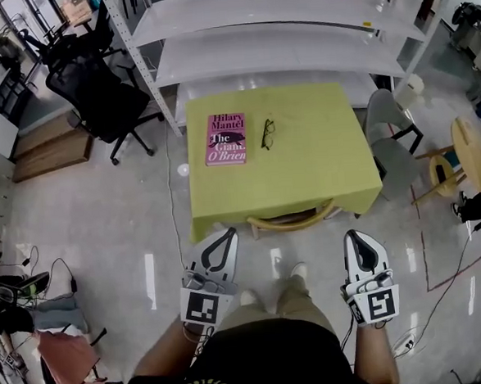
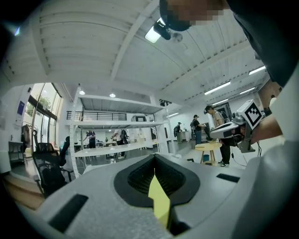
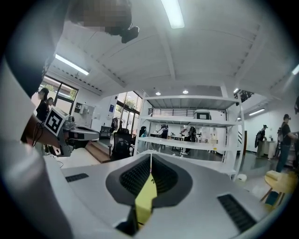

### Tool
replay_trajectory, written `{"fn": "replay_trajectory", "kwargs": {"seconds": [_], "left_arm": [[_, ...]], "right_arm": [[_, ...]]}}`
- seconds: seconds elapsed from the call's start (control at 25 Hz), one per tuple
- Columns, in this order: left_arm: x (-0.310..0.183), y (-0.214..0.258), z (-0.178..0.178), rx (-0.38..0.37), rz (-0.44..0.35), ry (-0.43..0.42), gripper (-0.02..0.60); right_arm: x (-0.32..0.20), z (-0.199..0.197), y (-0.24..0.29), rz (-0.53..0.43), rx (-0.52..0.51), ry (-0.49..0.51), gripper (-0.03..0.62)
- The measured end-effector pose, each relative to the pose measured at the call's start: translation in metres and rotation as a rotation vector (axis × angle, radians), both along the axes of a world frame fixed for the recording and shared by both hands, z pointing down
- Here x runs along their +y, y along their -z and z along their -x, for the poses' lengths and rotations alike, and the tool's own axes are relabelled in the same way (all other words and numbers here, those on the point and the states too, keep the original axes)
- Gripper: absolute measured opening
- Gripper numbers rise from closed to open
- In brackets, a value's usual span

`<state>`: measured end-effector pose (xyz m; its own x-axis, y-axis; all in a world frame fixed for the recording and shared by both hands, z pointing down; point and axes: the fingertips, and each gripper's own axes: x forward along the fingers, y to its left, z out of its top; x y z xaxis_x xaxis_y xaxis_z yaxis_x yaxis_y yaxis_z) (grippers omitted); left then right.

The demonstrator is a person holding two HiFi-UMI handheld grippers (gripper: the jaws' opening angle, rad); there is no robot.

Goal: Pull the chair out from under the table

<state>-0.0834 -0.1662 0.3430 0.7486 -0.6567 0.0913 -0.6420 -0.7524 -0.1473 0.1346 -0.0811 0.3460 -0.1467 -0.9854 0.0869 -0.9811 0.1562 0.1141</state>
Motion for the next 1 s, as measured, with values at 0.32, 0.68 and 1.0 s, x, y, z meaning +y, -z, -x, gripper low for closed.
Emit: {"fn": "replay_trajectory", "kwargs": {"seconds": [0.32, 0.68, 1.0], "left_arm": [[-0.022, -0.023, -0.056, -0.051, 0.05, 0.0, 0.009], [-0.052, -0.059, -0.103, -0.102, 0.11, 0.016, 0.009], [-0.068, -0.079, -0.132, -0.097, 0.141, 0.059, 0.011]], "right_arm": [[-0.035, -0.051, -0.019, 0.056, 0.004, 0.1, 0.012], [-0.073, -0.094, -0.067, 0.159, 0.013, 0.198, 0.014], [-0.108, -0.118, -0.093, 0.171, 0.086, 0.339, 0.014]]}}
